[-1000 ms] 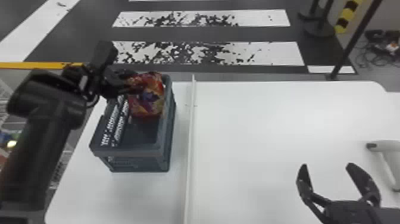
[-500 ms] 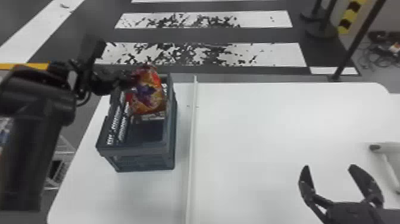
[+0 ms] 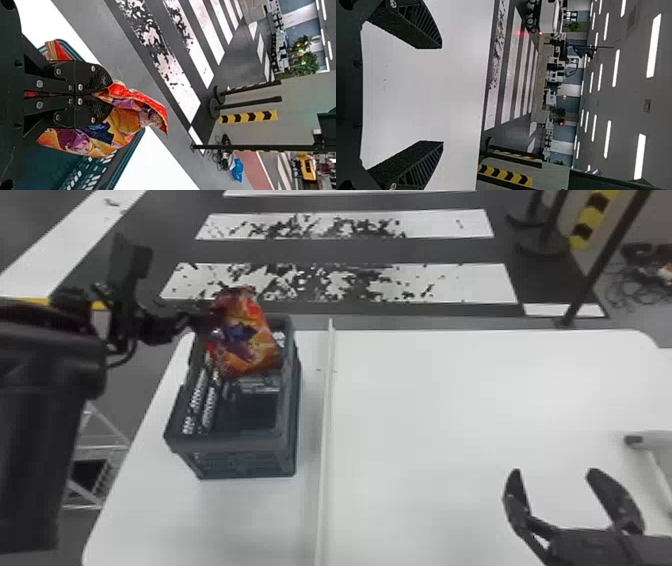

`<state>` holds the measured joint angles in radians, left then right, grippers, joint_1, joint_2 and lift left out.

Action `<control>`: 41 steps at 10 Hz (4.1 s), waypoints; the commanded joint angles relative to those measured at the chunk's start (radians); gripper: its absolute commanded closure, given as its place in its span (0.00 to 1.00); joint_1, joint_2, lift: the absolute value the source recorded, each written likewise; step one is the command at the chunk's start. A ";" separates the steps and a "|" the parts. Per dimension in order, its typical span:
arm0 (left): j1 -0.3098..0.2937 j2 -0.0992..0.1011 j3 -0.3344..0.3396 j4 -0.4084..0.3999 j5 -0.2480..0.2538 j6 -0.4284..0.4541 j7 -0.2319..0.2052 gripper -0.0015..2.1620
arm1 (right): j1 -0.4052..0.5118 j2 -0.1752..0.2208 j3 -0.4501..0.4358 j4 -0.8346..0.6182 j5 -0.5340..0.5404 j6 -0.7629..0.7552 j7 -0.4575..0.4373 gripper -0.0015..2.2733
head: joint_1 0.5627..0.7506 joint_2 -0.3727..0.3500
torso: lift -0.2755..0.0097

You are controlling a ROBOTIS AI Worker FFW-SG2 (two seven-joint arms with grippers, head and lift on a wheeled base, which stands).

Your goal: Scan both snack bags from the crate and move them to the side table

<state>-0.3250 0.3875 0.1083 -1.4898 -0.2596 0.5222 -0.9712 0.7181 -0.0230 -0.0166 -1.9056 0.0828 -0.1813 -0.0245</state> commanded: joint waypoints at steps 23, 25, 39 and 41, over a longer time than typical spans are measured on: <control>0.268 -0.390 -0.144 -0.389 0.536 0.229 0.529 0.99 | 0.014 0.011 -0.006 -0.027 0.002 0.024 -0.015 0.03 | 0.70 0.30 | 0.70; 0.282 -0.390 -0.254 -0.308 0.504 0.134 0.559 0.99 | 0.017 0.011 -0.011 -0.027 0.000 0.024 -0.032 0.03 | 0.70 0.21 | 0.70; 0.320 -0.390 -0.495 -0.067 0.339 -0.161 0.612 0.02 | 0.018 0.015 -0.014 -0.020 -0.069 -0.056 -0.109 0.03 | 0.70 0.03 | 0.70; 0.373 -0.390 -0.486 -0.195 0.264 -0.155 0.654 0.03 | 0.020 0.014 -0.014 -0.020 -0.069 -0.056 -0.109 0.03 | 0.70 0.03 | 0.70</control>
<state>0.0313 0.0000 -0.3793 -1.6471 0.0304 0.3659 -0.3146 0.7372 -0.0083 -0.0306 -1.9251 0.0138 -0.2368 -0.1334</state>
